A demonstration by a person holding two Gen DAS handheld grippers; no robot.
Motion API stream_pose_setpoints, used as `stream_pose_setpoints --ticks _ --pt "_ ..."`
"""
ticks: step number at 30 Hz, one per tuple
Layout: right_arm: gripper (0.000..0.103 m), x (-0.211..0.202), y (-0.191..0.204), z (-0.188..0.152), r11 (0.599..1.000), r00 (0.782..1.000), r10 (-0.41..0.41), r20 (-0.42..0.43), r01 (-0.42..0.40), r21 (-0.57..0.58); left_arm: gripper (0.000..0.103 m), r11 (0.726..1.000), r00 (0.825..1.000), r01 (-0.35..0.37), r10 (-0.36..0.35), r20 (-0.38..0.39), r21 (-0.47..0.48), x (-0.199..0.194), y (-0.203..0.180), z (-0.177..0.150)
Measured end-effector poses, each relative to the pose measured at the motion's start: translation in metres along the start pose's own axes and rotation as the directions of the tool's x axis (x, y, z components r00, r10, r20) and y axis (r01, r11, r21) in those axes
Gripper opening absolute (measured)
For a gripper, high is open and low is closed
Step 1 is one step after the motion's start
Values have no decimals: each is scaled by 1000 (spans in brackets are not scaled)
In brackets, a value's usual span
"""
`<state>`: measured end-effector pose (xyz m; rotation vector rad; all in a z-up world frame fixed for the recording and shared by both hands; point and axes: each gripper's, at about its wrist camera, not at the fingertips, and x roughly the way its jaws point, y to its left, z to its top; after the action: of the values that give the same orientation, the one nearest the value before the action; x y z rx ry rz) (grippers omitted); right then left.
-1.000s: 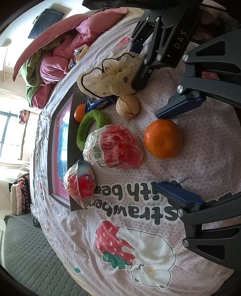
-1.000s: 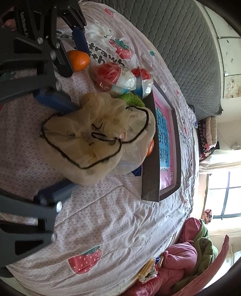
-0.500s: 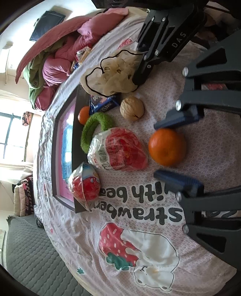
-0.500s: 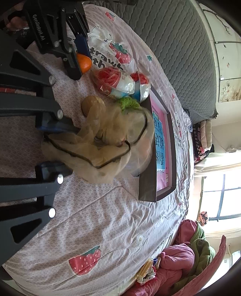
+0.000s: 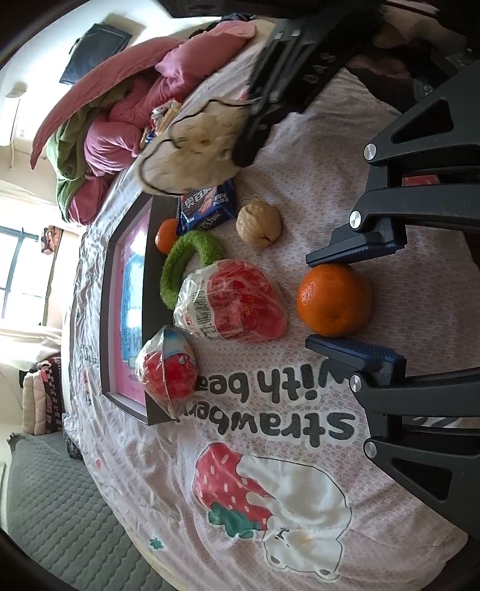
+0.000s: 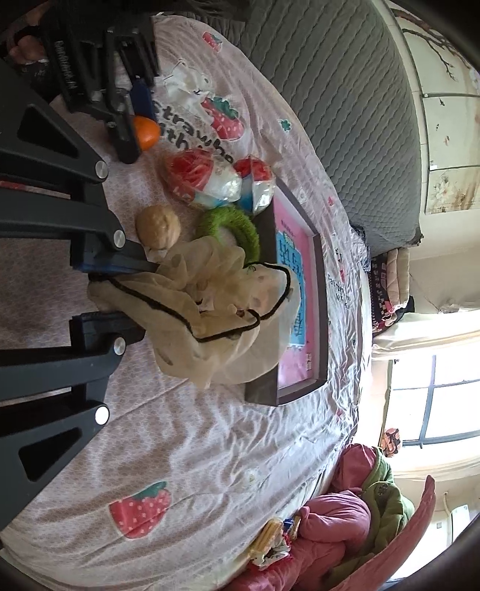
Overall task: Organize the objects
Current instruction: 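Grasp the beige mesh scrunchie with the right tool while the left tool grasps the orange, then carry the scrunchie with the right tool while the left tool carries the orange over the gray box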
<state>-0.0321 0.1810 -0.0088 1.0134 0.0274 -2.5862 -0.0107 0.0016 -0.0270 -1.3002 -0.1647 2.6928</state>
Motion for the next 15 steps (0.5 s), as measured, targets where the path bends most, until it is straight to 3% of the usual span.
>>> stream_pose_setpoints --ticks 15 --pt "15 -9 -9 19 1000 1000 -13 16 13 9 38 1000 1000 0 0 -6 -14 -14 -3 7"
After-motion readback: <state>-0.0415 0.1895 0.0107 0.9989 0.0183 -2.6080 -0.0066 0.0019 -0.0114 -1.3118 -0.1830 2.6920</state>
